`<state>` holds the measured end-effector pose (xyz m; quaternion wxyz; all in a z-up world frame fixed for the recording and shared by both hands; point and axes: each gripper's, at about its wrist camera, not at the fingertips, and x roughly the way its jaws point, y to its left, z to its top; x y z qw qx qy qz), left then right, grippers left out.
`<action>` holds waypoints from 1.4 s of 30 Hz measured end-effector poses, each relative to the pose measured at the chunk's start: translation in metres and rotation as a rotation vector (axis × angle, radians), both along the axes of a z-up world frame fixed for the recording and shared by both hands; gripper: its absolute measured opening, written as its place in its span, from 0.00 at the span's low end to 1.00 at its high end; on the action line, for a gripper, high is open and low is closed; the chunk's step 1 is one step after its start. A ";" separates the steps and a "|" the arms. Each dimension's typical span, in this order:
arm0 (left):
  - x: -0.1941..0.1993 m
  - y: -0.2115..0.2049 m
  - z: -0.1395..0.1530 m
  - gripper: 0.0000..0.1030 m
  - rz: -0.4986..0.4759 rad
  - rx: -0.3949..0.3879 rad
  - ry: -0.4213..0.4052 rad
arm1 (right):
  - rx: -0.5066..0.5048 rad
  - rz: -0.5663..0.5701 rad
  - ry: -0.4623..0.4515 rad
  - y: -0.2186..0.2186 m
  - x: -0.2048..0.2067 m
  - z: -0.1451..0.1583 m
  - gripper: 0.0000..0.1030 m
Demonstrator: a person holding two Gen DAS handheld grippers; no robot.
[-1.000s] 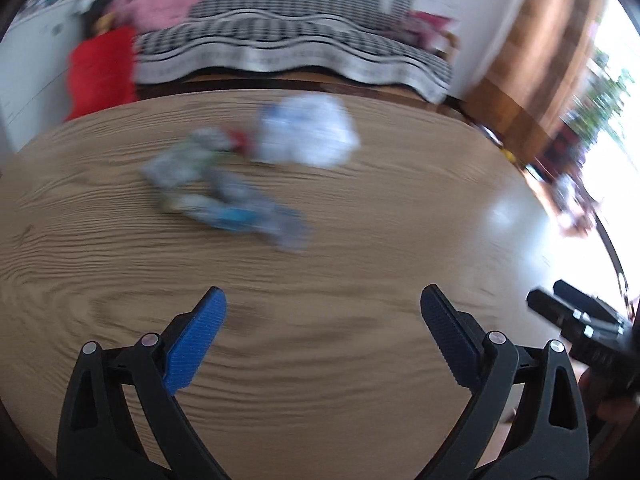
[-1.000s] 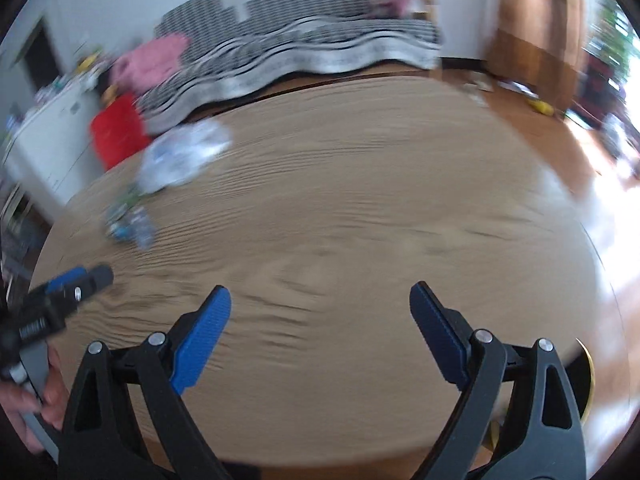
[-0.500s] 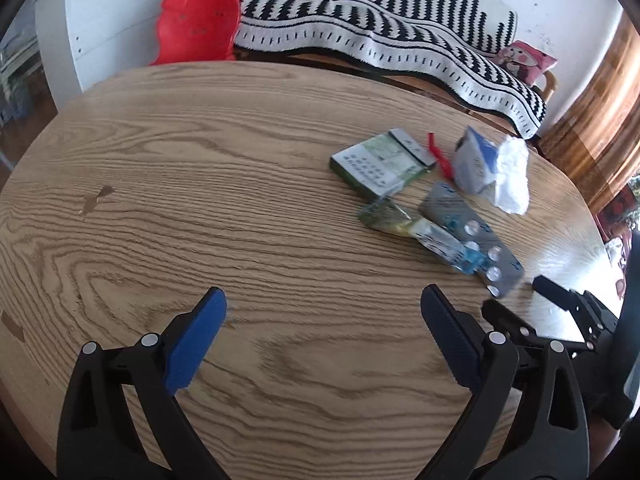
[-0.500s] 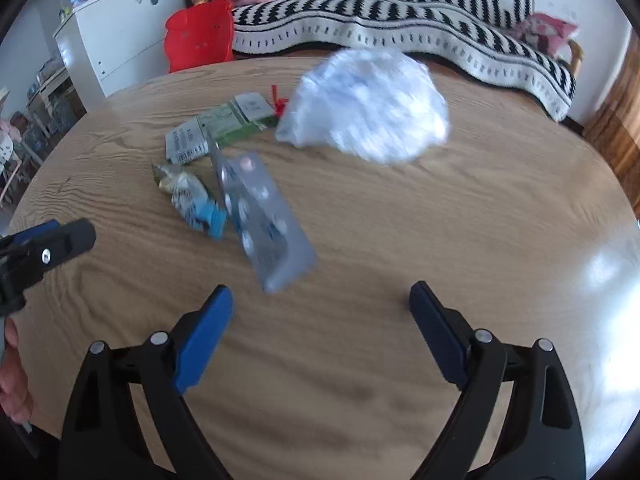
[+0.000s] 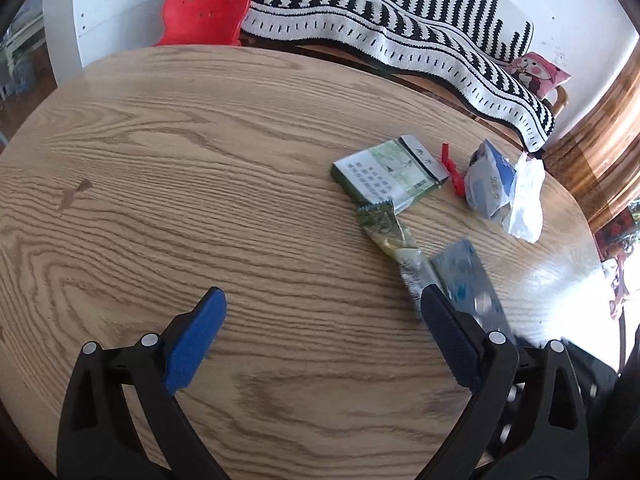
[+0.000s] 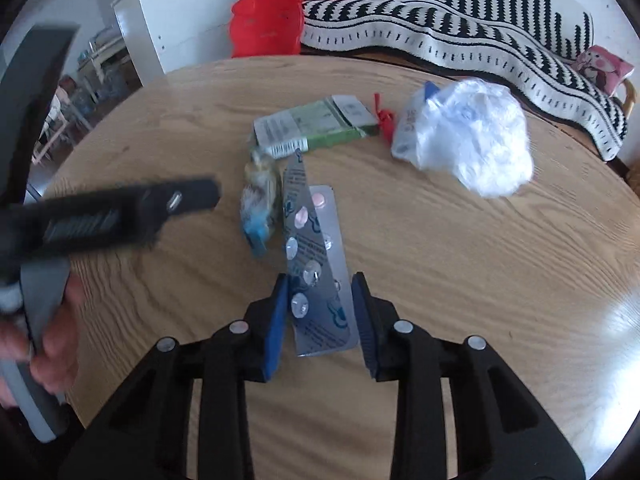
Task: Collect trash
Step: 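Grasp the silver pill blister pack with the right gripper while the left grasps the snack stick wrapper, then carry blister pack and wrapper over the bin and open both grippers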
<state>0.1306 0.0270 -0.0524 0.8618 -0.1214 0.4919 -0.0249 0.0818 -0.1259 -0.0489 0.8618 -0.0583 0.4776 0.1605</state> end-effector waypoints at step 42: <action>-0.247 -0.383 0.026 0.12 -0.729 0.126 -0.190 | 0.014 -0.771 0.033 -0.423 -0.316 0.009 0.32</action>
